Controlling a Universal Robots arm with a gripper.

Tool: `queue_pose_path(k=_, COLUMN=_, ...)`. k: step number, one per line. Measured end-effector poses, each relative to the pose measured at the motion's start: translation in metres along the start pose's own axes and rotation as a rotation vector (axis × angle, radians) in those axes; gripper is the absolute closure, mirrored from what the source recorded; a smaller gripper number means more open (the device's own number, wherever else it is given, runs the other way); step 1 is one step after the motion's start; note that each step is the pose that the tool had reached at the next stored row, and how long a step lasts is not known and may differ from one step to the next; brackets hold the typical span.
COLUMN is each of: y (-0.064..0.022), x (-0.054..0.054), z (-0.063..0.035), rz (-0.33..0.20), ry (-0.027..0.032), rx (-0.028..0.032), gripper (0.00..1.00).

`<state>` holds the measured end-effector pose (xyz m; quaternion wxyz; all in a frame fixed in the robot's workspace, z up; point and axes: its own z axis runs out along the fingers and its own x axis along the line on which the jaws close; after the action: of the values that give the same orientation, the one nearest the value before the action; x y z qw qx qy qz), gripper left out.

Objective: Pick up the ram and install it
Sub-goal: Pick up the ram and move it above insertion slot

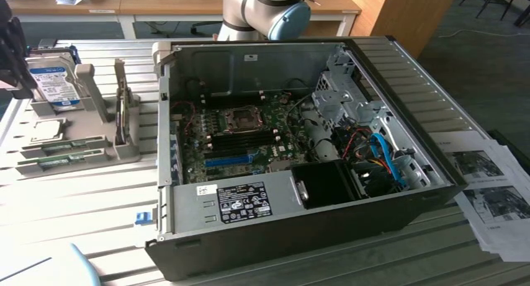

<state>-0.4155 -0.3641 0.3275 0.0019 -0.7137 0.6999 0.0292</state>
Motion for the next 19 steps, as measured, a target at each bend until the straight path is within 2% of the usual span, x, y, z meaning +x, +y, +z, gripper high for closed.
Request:
queue_pose_path(k=8, y=-0.0003, x=0.0, z=0.0079, rz=0.0, ry=-0.0001, rx=0.0001, gripper=0.71)
queue_pose_path(k=19, y=-0.0009, x=0.001, z=0.024, rz=0.0, ry=-0.0001, rx=0.0002, gripper=0.71)
